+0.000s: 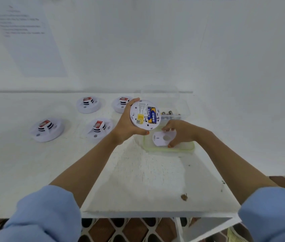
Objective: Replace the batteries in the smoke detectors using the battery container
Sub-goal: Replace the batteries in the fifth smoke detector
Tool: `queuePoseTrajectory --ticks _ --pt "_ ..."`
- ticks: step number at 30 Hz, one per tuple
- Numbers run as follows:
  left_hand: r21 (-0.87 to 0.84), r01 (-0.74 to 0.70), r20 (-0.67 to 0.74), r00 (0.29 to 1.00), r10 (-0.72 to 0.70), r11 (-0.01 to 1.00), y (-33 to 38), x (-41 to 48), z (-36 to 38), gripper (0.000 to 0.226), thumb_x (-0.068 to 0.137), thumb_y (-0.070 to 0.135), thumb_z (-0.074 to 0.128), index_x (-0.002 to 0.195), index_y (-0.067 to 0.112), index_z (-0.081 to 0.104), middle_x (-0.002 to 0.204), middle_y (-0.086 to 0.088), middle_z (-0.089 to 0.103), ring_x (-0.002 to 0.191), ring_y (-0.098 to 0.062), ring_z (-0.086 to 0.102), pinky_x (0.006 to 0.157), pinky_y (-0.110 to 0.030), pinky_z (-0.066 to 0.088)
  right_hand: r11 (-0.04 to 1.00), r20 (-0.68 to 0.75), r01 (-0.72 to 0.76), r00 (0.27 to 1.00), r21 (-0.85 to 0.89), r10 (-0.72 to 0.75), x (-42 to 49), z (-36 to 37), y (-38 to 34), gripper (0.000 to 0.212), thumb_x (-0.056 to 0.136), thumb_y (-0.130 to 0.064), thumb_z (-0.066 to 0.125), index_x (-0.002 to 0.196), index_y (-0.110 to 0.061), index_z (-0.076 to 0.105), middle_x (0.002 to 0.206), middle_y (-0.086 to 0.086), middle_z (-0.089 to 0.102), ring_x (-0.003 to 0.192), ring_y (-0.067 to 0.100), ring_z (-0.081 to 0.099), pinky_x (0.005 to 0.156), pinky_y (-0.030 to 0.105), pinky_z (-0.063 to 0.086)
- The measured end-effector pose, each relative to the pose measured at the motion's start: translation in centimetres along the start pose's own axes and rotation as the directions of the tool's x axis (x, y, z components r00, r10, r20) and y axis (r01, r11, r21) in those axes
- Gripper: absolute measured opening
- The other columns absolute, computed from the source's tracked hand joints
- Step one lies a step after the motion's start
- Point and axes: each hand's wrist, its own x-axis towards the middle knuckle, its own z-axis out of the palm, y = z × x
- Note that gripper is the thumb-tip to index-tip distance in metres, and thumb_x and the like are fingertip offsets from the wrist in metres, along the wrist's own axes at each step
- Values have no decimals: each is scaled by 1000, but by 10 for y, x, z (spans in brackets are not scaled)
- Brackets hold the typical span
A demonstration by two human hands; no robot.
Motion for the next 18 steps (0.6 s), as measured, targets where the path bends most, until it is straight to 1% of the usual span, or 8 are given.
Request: queuePoseTrajectory --ticks 2,4,7,10,13,15,17,18 --pt "7 -2 -5 1000 2 1000 1 0 0 106 55 -23 74 140 13 24 124 14 42 116 -10 47 84 -28 55 1000 -11 -19 1000 -7 19 -1 -4 2 76 66 -21 81 133 -12 46 126 1 49 110 16 46 89 23 38" --pt "11 -8 -19 1000 9 1000 3 2 -1 105 55 -24 74 140 11 24 121 18 41 115 -7 47 86 -28 54 1000 -65 -30 997 -6 29 -5 -15 7 72 63 -19 82 128 -11 50 113 -1 49 106 17 47 86 25 40" --pt "7 -25 -26 999 25 1000 4 6 -5 105 54 -21 76 140 10 25 124 13 41 117 -8 46 85 -23 53 999 -207 -34 978 4 34 -18 -40 14 61 62 -14 81 118 -12 56 105 -1 49 97 17 49 77 24 39" --pt "3 -28 -38 999 28 1000 6 10 -7 106 48 -8 80 138 15 26 129 4 43 119 -11 46 84 -25 54 996 -382 37 924 83 -2 -23 -61 10 59 61 -13 82 115 -13 58 107 1 53 91 13 49 67 16 38" --pt "-16 -17 -23 1000 17 1000 8 18 -8 107 52 -19 78 139 13 25 127 4 44 115 -9 50 78 -24 56 965 -474 212 873 153 -116 -10 -65 -16 63 59 -10 84 116 -12 58 109 5 54 92 14 50 70 6 37" --pt "-6 -35 -10 999 35 999 9 26 -7 107 53 -22 77 141 10 23 127 4 44 110 1 52 75 -19 54 946 -472 291 860 142 -193 5 -61 -35 65 58 -11 83 118 -12 57 107 1 51 96 14 50 77 11 39" --pt "44 -79 -21 997 80 996 11 36 -8 108 49 -12 81 139 4 24 125 4 44 105 12 50 78 -7 46 939 -466 325 851 109 -240 19 -57 -49 65 59 -13 83 119 -14 56 106 -2 48 99 13 48 82 16 39" --pt "58 -103 -27 994 105 993 12 41 -9 107 49 -8 82 138 2 25 125 3 45 104 13 50 78 -4 43 940 -464 328 850 93 -251 26 -56 -53 66 60 -14 82 120 -15 56 105 -4 46 100 13 46 82 17 38"
